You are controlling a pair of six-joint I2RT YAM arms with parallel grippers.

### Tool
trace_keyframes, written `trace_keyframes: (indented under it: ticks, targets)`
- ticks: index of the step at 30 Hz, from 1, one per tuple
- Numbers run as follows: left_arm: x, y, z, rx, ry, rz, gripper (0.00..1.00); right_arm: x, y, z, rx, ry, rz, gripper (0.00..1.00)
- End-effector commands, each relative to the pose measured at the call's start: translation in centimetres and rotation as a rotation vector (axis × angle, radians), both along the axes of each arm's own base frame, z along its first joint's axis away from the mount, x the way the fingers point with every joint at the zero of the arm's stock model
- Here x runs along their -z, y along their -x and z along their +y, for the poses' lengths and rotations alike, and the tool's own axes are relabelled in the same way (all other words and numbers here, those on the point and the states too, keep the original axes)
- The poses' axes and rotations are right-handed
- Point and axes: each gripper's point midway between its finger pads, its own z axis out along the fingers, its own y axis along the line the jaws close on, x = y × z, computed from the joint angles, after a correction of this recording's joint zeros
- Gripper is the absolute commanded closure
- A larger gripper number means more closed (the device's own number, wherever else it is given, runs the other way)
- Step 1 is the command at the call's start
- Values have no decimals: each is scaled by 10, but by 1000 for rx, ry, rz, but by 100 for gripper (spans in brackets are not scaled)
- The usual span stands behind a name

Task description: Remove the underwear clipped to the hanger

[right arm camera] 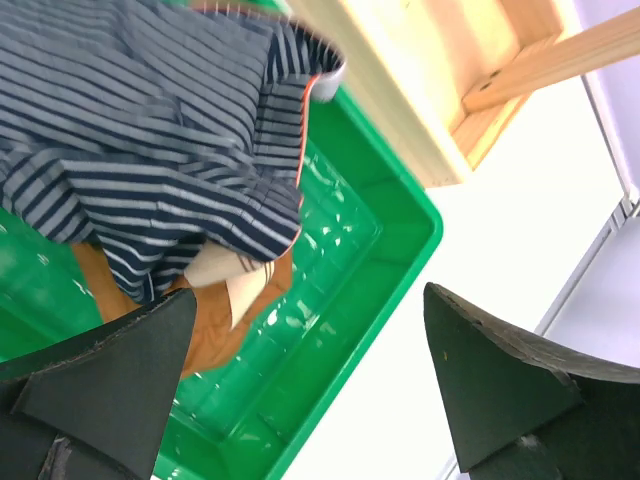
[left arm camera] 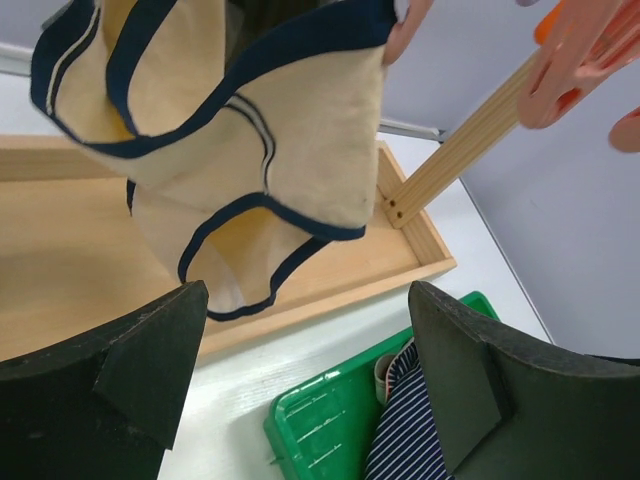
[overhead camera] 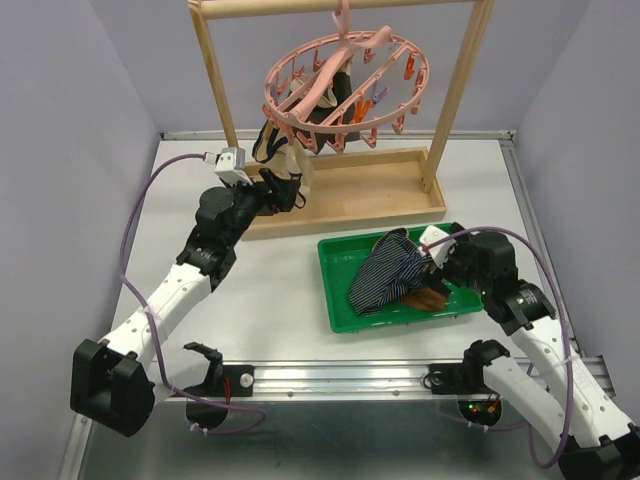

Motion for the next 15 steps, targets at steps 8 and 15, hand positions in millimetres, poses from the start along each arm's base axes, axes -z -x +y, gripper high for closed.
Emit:
trace_keyframes:
  ticks: [8, 15]
  targets:
    - [-69, -5, -17, 87, -13, -226, 10, -63, 14, 57, -204, -299, -11, 0]
    - [-82, 5, -13, 109, -129, -332, 8, -56, 25, 75, -335, -330, 19, 0]
